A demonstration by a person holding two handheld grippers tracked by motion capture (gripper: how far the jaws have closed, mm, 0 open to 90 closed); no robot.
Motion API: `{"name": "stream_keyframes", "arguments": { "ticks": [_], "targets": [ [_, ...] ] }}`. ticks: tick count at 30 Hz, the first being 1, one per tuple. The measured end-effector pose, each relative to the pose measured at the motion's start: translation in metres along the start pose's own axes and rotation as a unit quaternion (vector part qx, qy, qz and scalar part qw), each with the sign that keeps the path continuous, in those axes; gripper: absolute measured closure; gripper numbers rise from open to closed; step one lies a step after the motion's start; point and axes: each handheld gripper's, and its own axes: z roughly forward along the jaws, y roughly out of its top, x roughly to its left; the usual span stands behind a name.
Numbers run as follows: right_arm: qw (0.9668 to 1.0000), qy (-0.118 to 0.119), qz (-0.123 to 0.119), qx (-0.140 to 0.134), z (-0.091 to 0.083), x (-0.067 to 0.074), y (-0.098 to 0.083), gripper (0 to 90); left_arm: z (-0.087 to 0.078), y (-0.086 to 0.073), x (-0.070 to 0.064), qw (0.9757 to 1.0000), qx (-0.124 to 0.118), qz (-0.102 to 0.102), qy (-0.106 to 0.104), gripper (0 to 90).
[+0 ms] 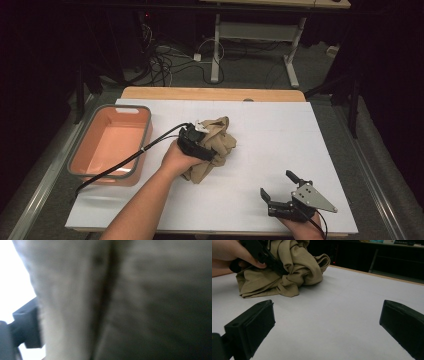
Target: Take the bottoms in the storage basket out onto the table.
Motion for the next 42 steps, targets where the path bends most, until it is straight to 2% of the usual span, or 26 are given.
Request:
{"name": "stream_keyframes", "arguments": {
  "ticks": [5,11,17,20,29,33,36,42],
  "targets": [
    [1.0,0.0,0.0,-0.001,0.0,-0.001,0.0,0.8,0.0,-0.001,0.0,1.0,-0.003,-0.004,0.0,0.0],
    [1.0,0.0,0.003,-0.001,-0.001,-0.001,0.0,0.8,-0.007,-0.004,0.001,0.9997,-0.022,-0.014,-0.005,0.0],
    [1.0,0.001,0.004,-0.002,-0.001,-0.002,0.001,0.8,-0.019,-0.007,-0.003,0.999,-0.042,-0.004,-0.017,0.0],
    [1.0,0.0,0.004,-0.002,-0.001,-0.002,0.001,0.8,-0.026,-0.011,-0.004,0.9981,-0.056,-0.006,-0.023,0.0],
    [1.0,0.001,0.004,0.0,0.0,-0.001,0.001,0.8,-0.045,-0.034,-0.003,0.9948,-0.093,-0.021,-0.038,0.0],
    [1.0,0.002,0.003,-0.001,0.0,-0.001,0.001,0.8,-0.052,-0.047,-0.002,0.9925,-0.11,-0.031,-0.044,0.0],
    [1.0,0.001,0.004,-0.001,0.0,-0.001,0.001,0.8,-0.055,-0.059,-0.002,0.9918,-0.117,-0.033,-0.038,0.0],
    [1.0,0.001,0.003,0.0,0.0,0.0,0.001,0.8,-0.059,-0.082,-0.002,0.9897,-0.13,-0.042,-0.044,0.0]
  ]
}}
